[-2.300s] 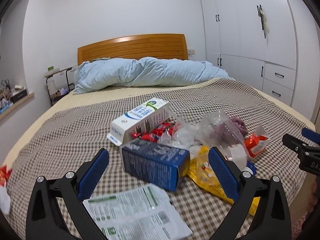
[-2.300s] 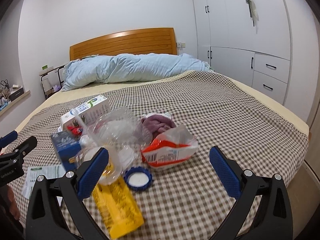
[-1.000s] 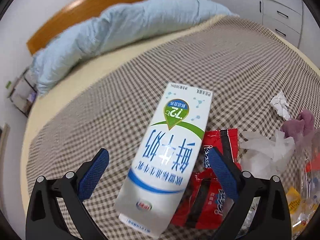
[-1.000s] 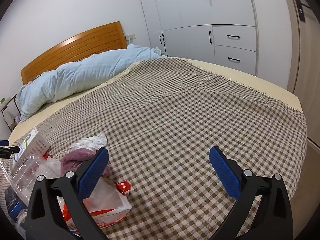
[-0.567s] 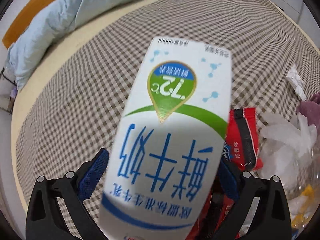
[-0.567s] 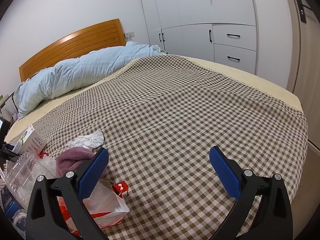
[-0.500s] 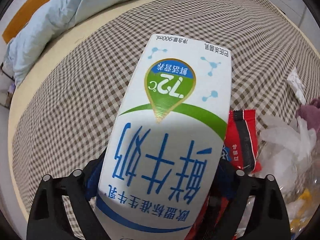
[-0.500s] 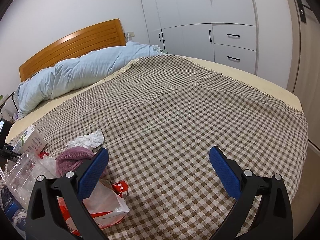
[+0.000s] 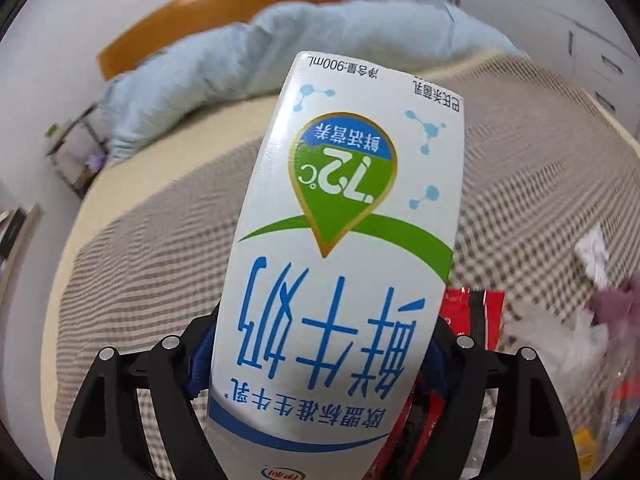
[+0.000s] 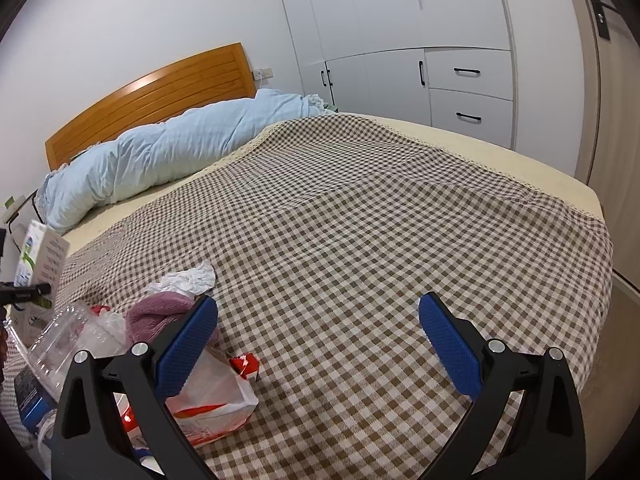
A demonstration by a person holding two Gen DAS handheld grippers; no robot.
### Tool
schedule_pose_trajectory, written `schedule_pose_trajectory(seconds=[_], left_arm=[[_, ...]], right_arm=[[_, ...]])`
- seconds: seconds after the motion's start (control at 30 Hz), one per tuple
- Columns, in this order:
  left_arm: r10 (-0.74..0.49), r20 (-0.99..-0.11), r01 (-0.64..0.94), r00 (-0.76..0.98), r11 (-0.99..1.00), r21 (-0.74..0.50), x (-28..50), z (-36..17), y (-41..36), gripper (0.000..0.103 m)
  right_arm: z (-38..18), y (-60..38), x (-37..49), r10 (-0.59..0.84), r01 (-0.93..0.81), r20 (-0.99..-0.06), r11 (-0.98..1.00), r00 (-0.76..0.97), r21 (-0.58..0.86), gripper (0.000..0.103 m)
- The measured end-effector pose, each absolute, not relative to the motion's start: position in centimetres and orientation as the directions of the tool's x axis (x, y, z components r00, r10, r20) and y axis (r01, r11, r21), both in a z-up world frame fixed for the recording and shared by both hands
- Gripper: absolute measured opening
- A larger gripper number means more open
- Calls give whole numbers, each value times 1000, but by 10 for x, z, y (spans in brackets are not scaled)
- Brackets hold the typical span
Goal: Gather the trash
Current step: 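Lift the white milk carton upward with the left tool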
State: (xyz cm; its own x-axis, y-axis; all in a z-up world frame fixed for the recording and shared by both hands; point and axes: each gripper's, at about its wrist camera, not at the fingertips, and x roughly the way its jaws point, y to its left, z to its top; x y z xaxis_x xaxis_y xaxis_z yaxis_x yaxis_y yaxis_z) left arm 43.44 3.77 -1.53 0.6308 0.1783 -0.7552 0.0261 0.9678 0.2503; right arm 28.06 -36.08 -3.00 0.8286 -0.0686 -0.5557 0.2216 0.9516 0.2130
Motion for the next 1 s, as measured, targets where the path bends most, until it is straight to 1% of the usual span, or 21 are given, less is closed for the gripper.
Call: schedule_pose_trajectory(seconds=[0.23,0.4,0.63,0.8,1.0], left_arm=[[202,-637,-46,744,966,253,375,40,12,77],[162,-590,-42,791,976,212,332,68,-3,77],[161,-515,-60,842,976,208,256,98,-35,77],[145,-467,-60,872,980,192,219,106,-38,77],[75,-436,-49,897,996,71,165,100,-36,77]], right_arm=[[-21,-362,262,-46,200,-536,952,843,232,97],[-9,-365,241,-20,176,-511,950,860,259,97],[15,-364,205,9,120,-452,959,892,256,97],[31,-360,181,36,86,-421,960,906,266,97],[38,-356,156,42,73,-426,966,904,249,97]])
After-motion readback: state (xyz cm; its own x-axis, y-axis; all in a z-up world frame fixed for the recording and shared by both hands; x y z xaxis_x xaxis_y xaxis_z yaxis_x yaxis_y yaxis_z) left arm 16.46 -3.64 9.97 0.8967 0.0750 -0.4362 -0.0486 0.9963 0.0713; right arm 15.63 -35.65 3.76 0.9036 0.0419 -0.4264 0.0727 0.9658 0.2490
